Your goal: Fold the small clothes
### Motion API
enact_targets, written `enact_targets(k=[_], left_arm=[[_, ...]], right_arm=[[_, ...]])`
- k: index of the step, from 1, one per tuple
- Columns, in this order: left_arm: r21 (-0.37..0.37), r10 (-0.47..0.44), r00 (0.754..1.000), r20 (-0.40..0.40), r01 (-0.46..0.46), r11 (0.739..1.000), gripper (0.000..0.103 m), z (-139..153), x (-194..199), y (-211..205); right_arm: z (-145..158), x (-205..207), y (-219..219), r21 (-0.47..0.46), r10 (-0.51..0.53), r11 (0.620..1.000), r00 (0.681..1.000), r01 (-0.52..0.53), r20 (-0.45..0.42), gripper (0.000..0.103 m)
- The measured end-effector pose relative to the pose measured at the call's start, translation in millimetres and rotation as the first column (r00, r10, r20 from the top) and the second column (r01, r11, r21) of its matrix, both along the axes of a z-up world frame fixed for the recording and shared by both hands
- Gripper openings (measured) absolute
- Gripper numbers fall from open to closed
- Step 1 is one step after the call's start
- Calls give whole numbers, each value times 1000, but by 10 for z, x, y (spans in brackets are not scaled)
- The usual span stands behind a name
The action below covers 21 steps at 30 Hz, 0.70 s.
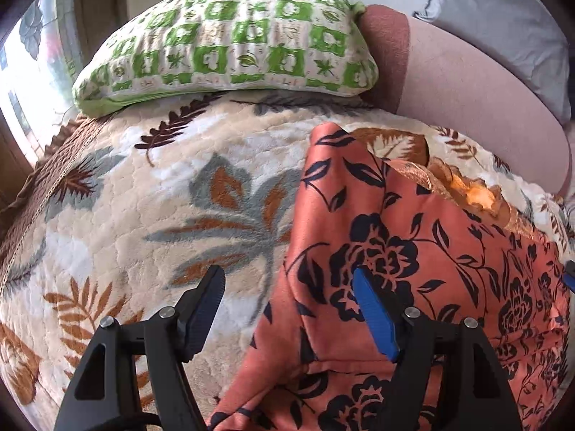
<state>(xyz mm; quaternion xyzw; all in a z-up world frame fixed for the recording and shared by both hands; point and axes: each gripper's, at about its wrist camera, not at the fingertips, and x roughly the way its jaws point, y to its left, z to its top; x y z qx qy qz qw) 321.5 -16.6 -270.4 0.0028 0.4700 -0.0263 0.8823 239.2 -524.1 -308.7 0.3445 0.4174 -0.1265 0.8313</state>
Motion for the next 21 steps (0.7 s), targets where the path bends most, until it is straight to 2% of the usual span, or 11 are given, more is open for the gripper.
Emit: enact_targets(k=[2,3,5,8,11,13,16,17,18,19,21], left_arm=[[52,1,999,-33,1,999,75,-97,29,-41],[67,6,999,-52,-3,998,75,-147,53,-29],[22,18,998,-67,-17,1000,75,-172,82,38],[38,27,998,-55,-24,999,75,-159,97,60],[32,16,999,-47,-15,999,75,-134,72,45],[18,-17,1000,-27,17,1000,75,-79,27,5],[42,-74,997,-18,75,996,75,-53,-25,-93],[65,-88,995,-39,91,994,75,-94,-28,-128],[93,-92,993,-74,99,991,75,-162,-16,-151],[93,-91,991,-94,100,991,76,-213,-2,-146],[52,-73,992,-104,79,996,76,-175,13,-86]], right_arm=[[-228,163,-79,-28,-20,999,996,17,-86,25],[-286,238,-105,-29,-23,999,998,22,-58,25],[-206,264,-166,-93,-42,995,999,40,-17,24],[-103,237,-225,-83,-66,994,998,64,-11,28],[132,47,-126,-85,13,996,999,-9,40,29],[176,-58,24,-66,74,995,996,-71,55,29],[6,-87,248,-87,133,987,989,-137,-60,29],[-108,-110,265,-106,133,983,982,-148,-134,28],[-214,-162,246,-101,139,982,977,-156,-164,27],[-223,-230,220,-96,147,983,981,-159,-126,25],[-163,-300,199,-89,144,984,982,-155,-119,25]])
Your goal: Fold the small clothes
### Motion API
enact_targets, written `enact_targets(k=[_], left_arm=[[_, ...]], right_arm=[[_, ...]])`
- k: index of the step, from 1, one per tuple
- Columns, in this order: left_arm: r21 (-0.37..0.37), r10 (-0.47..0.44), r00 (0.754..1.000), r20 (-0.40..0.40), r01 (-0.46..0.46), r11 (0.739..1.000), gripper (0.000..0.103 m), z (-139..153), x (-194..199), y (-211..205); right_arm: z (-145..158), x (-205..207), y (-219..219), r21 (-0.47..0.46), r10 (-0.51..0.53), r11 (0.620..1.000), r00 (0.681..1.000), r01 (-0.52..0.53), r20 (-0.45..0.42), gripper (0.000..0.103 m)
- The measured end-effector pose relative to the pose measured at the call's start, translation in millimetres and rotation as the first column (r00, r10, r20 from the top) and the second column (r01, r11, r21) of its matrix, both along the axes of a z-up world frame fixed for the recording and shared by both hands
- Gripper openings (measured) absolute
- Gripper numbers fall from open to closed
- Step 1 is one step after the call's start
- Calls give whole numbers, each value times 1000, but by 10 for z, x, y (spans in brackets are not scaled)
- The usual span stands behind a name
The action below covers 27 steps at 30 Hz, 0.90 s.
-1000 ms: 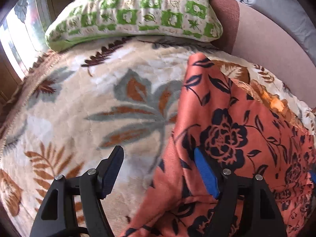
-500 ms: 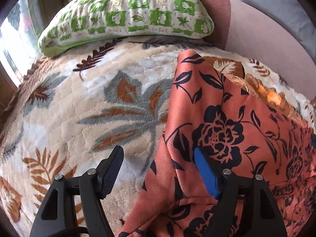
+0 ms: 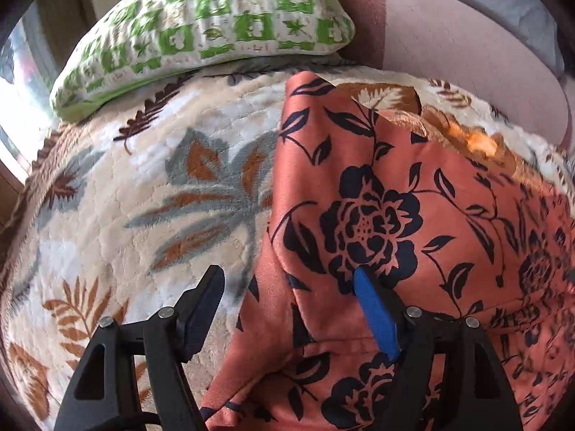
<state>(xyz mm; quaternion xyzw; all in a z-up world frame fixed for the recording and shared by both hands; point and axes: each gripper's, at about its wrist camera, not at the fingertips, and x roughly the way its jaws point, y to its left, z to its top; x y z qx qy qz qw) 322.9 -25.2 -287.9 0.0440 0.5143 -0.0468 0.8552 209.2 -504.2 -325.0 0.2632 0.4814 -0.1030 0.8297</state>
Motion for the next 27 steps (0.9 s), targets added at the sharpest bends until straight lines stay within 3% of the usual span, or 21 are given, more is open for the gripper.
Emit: enact_targets(k=[4,12,13,16,20,24,27], left_arm=[[-17,4,1000,17,-3,1000,76,103,-48,50],[-102,-2,1000,11,3,995,76,262,-214,263],[-98,-10,1000,22,12,995,76,290,-256,277],[-55,-65,995,71,69,996,76,369,-501,319],[-6,-135,988,77,136,991,76,366,-936,434],[25,-115,985,128,112,993,76,438,-1441,670],[45,-70,990,121,65,997,76,428,-1881,879]], right_arm=[[266,-224,128,-3,22,1000,1000,-22,11,28],[554,-1070,321,56,32,998,994,-38,100,33],[581,-1170,346,64,32,997,994,-39,109,36],[662,-1496,421,75,8,997,990,-19,143,69],[762,-1823,455,70,24,997,992,-32,124,69],[830,-2110,474,53,42,998,996,-46,79,69],[816,-2309,434,64,35,997,999,-38,39,69]])
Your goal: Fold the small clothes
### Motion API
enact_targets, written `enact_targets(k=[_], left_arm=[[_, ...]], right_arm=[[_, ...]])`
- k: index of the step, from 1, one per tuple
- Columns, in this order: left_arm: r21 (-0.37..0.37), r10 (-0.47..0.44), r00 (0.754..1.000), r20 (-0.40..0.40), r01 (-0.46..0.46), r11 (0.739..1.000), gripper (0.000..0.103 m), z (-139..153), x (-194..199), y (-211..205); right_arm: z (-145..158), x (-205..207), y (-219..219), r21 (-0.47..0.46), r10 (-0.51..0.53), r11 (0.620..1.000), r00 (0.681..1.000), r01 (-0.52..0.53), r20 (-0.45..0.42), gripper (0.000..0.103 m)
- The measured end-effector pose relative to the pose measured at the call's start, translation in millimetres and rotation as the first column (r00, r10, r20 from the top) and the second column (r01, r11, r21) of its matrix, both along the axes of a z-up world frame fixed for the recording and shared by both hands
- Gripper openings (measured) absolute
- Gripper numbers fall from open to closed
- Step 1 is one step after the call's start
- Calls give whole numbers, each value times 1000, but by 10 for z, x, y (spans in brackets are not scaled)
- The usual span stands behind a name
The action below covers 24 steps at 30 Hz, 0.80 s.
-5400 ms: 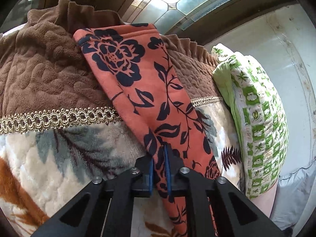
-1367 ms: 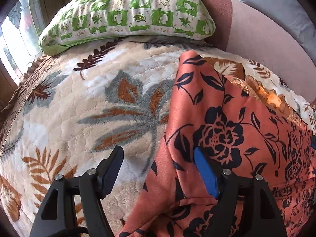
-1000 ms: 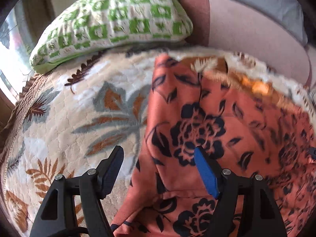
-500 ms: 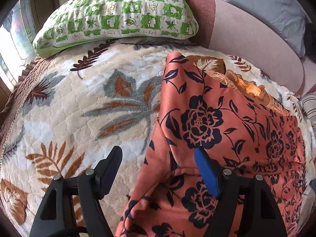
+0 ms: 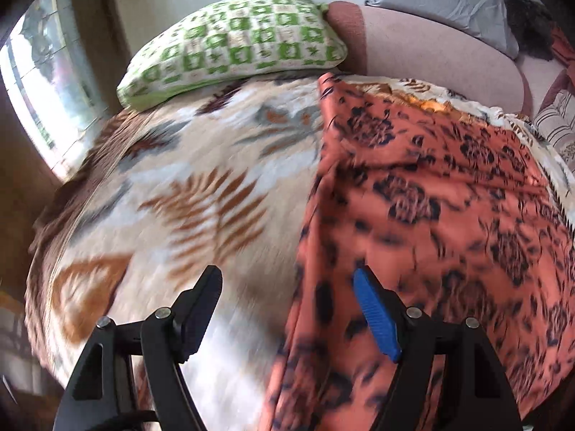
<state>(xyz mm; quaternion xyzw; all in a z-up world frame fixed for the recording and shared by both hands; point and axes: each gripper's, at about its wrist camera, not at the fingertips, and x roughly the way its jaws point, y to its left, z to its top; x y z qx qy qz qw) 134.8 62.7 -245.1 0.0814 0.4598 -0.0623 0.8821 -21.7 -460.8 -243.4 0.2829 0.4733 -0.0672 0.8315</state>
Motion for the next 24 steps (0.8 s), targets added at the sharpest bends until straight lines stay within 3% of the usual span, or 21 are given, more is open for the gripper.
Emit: enact_targets(k=[6,14,19,21,24], left_arm=[[-135,75,990,-118,-91,987,76,29,-601,473],[-155,114,971,-212,-148,977,76,62,-807,761],[-182,125,953,-274,-179,967,75,2,-843,847],[-194,111,947,-303,-175,965,62,-61,-868,821],[-230,76,945,-317,-155,961,54,-105,-887,756]], right_arm=[[-231,-270,-109,80,-8,997,997,15,-80,69],[-526,-401,-198,177,-46,982,991,68,-126,69],[-626,-354,-188,146,-49,987,987,72,-154,69],[-677,-346,-192,160,-45,985,986,71,-160,69],[-714,-347,-173,162,-37,985,986,64,-165,68]])
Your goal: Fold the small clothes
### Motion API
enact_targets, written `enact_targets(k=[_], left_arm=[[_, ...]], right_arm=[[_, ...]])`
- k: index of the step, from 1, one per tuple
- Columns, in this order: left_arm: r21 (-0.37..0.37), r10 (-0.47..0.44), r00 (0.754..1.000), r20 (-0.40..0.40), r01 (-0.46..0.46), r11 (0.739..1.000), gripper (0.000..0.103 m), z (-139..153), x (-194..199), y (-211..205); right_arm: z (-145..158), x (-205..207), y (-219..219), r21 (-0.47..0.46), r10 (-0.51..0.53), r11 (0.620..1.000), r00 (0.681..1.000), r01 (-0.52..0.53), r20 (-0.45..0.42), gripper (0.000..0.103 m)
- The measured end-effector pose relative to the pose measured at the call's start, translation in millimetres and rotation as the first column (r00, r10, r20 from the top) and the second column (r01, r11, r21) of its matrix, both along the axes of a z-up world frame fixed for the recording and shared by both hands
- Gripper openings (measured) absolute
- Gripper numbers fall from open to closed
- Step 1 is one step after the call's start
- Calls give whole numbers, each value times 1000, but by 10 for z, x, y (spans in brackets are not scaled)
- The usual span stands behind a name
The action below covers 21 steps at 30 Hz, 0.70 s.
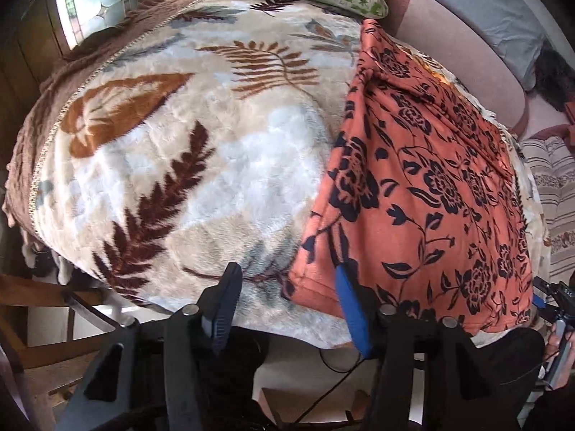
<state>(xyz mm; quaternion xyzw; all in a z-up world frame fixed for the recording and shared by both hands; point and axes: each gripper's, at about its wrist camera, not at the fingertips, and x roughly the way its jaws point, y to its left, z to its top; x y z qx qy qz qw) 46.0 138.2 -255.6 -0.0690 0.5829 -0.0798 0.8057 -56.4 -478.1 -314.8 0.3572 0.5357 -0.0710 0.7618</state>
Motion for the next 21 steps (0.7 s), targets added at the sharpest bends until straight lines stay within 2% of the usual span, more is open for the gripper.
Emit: enact_targets(k=[3,5,6,9,11,12,14,17,19,21], left_arm=[[-7,-21,1000,-5,21,1000,54,-41,35,-62],[-84,-82,996,-18,80,993,54,-82,35,-145],[-95,-98,995,-24,95,991,54,-109,31,-183],[-76,-96,995,-21,94,993,52,-179,55,-217],[-94,-77,997,-24,74,993,30,-191,96,-173],[-107,-78,997,-21,75,991,23,-178,109,-154],[-127,-89,996,-8,87,988,16,-139,115,-156],[-87,-104,995,5,104,991,16,-112,117,-183],[-58,-74,997,7,74,996,27,-109,149,-156],[-40,-46,999,17,47,998,55,-103,185,-111]], right_arm=[[-20,2,4,5,1,1000,1000,-1,-4,68],[-19,0,10,4,2,1000,1000,-2,-3,68],[-19,0,14,2,6,1000,1000,-6,-4,68],[-38,17,57,4,28,1000,1000,-28,-12,64],[-68,35,113,11,48,999,999,-48,-27,52],[-81,45,137,9,59,998,998,-58,-35,49],[-90,62,161,-6,74,997,996,-74,-45,43],[-117,68,157,-4,72,997,996,-72,-61,43],[-113,65,148,-3,72,997,995,-72,-63,44],[-104,64,135,-2,68,998,996,-68,-65,49]])
